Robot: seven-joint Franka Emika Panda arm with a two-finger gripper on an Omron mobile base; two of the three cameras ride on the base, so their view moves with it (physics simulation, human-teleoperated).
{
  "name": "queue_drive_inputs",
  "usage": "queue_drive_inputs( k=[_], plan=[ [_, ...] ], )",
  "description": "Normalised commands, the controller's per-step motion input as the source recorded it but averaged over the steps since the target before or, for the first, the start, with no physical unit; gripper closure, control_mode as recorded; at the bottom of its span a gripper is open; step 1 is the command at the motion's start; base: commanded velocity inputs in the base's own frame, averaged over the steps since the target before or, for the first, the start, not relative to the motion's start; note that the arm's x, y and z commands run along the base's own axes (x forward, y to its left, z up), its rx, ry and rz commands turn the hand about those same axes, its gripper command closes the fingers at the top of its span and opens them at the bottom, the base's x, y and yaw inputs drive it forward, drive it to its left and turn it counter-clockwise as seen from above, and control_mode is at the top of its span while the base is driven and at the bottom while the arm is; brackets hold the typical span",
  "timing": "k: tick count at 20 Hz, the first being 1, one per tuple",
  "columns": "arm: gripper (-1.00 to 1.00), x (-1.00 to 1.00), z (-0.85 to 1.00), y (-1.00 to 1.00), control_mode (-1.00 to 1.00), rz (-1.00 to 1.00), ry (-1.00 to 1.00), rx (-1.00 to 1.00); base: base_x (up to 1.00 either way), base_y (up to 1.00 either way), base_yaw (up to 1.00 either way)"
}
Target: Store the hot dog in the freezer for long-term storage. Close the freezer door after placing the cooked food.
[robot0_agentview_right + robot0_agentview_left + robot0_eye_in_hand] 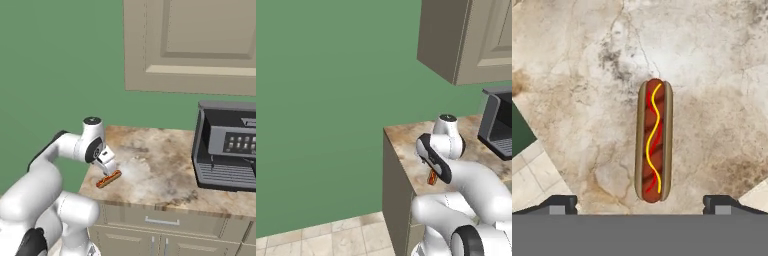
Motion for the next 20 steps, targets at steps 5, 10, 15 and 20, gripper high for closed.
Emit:
queue_drive_inputs(
  k=[5,10,15,20],
  plan=[
    [-1.00,0.40,-0.37,-0.18,-1.00,0.00,0.00,-0.04,0.00,0.00,0.00],
    [-1.00,0.07,-0.24,-0.18,-1.00,0.00,0.01,0.00,0.00,0.00,0.00],
    [-1.00,0.00,-0.23,-0.10,-1.00,0.00,0.01,0.00,0.00,0.00,0.00],
    [-1.00,0.00,-0.30,-0.01,-1.00,0.00,0.00,0.00,0.00,0.00,0.00]
  ],
)
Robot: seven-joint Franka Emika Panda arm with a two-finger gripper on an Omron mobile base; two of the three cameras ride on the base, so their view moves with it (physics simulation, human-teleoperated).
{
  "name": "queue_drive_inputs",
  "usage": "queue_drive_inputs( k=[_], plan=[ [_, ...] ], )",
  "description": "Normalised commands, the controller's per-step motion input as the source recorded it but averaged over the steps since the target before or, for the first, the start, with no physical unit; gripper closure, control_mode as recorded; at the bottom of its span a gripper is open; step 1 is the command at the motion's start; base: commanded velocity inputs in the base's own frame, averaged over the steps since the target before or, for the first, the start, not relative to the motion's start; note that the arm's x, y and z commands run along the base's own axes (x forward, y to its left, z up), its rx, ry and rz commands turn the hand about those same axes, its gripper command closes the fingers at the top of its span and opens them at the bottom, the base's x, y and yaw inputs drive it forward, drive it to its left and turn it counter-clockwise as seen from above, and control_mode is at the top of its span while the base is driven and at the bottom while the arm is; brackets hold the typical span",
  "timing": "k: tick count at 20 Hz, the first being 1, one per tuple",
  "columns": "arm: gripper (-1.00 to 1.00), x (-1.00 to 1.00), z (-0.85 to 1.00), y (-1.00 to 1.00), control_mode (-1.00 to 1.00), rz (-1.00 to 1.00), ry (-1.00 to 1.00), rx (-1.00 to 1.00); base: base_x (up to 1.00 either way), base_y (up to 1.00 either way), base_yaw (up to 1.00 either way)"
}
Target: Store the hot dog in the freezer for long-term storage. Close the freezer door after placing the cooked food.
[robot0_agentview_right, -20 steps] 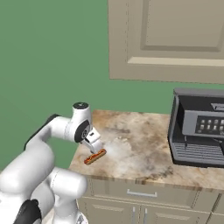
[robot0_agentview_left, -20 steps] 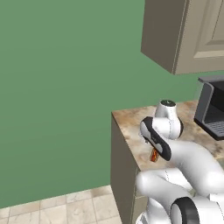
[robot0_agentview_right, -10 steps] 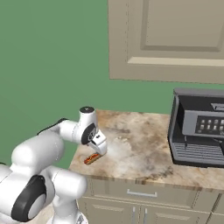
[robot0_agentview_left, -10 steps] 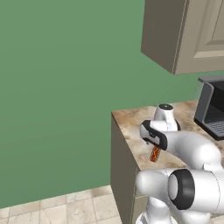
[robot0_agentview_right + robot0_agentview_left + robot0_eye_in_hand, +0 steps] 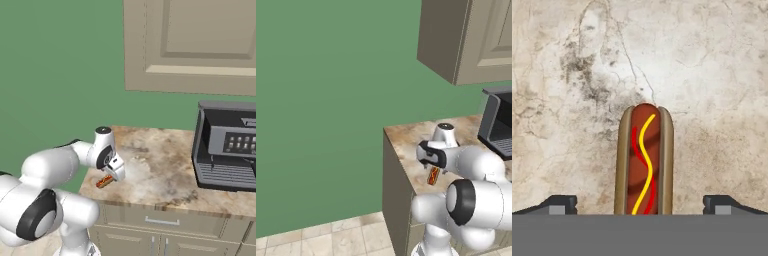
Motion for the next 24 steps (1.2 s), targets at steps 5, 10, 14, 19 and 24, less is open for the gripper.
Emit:
queue_drive_inputs(
  k=[5,10,14,19,24],
  plan=[
    [-1.00,0.00,-0.34,0.00,-1.00,0.00,0.00,0.00,0.00,0.00,0.00],
    [-1.00,0.00,-0.34,0.00,-1.00,0.00,0.00,0.00,0.00,0.00,0.00],
    [-1.00,0.00,-0.23,0.00,-1.00,0.00,0.00,0.00,0.00,0.00,0.00],
    [-1.00,0.00,-0.21,0.00,-1.00,0.00,0.00,0.00,0.00,0.00,0.00],
    [1.00,0.00,-0.22,0.00,-1.00,0.00,0.00,0.00,0.00,0.00,0.00]
  ],
)
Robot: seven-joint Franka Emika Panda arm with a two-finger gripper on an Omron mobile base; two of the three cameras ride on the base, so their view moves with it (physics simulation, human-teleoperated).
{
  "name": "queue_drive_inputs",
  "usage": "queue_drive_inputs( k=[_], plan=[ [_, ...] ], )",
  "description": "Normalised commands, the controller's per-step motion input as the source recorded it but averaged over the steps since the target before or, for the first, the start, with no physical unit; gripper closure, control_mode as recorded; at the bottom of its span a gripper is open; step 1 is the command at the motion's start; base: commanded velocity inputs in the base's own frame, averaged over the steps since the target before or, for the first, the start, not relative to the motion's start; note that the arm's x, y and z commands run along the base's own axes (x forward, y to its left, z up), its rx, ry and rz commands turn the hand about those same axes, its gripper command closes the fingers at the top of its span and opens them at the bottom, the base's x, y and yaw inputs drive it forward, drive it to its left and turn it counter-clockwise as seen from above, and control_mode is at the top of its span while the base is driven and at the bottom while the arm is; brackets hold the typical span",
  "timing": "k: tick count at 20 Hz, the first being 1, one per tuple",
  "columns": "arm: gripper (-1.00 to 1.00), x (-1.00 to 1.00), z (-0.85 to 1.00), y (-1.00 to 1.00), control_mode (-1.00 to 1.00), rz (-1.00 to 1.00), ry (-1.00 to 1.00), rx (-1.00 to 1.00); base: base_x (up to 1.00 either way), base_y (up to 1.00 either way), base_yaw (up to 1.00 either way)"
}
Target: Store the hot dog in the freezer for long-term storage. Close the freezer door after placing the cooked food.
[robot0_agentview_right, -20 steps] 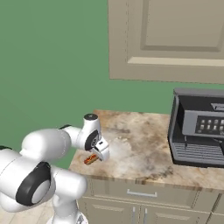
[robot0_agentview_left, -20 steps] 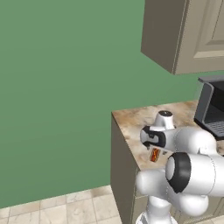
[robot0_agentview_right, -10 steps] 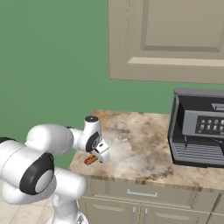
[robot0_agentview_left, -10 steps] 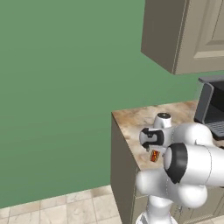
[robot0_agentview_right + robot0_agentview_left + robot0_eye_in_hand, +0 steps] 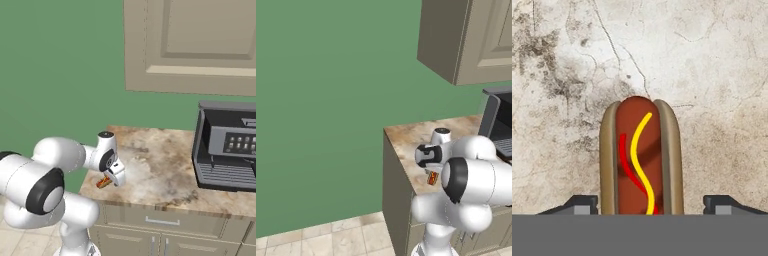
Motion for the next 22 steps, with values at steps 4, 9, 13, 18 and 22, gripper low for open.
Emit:
queue_drive_inputs(
  k=[4,9,13,18,22],
  plan=[
    [1.00,0.00,-0.19,0.00,-1.00,0.00,-0.01,0.00,0.00,0.00,0.00],
    [1.00,0.03,-0.17,0.08,-1.00,0.00,-0.01,0.00,0.00,0.00,0.00],
    [1.00,0.03,-0.13,0.04,-1.00,0.00,-0.06,0.00,0.00,0.00,0.00],
    [1.00,0.00,0.05,0.07,-1.00,0.00,-0.11,0.00,0.00,0.00,0.00],
    [1.00,0.00,0.53,0.00,-1.00,0.00,-0.07,0.07,0.00,0.00,0.00]
  ],
)
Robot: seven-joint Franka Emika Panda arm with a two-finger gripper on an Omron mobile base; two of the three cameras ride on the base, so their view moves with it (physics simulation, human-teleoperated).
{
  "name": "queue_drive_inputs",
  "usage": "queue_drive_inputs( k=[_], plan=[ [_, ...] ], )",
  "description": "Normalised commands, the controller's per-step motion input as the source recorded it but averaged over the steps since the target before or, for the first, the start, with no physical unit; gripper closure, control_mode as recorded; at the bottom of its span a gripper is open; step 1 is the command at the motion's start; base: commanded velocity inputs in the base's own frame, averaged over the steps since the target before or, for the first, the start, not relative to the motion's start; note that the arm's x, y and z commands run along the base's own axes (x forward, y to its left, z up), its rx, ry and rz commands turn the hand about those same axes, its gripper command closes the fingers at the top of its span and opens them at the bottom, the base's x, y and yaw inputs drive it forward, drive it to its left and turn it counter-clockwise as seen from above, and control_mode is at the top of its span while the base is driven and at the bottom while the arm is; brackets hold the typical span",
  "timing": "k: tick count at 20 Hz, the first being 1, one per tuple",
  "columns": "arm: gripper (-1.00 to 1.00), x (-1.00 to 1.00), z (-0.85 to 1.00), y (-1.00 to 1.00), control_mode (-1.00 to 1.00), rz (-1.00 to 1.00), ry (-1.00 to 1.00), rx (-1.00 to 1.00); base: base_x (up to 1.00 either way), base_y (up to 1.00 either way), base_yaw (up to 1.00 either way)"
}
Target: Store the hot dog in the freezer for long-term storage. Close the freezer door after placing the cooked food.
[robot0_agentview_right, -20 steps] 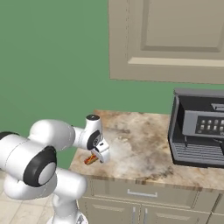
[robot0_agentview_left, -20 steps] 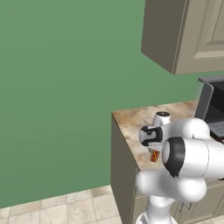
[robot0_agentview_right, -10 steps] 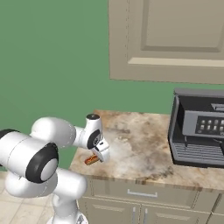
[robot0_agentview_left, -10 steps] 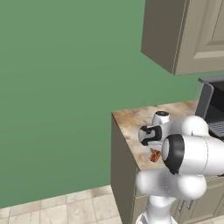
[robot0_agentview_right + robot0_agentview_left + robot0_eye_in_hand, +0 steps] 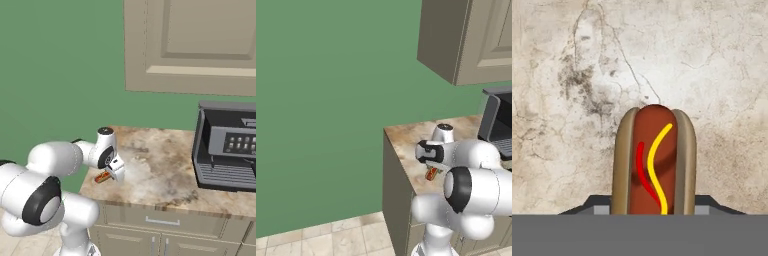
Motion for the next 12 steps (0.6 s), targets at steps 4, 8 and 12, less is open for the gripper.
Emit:
queue_drive_inputs(
  k=[4,8,12],
  plan=[
    [1.00,-0.22,0.89,0.00,-1.00,0.00,-0.05,0.05,0.00,0.00,0.00],
    [1.00,-0.22,1.00,-0.01,-1.00,0.01,0.00,0.00,0.00,0.00,0.00],
    [1.00,-0.43,0.93,-0.04,-1.00,0.03,-0.02,0.00,0.00,0.00,0.00]
  ],
)
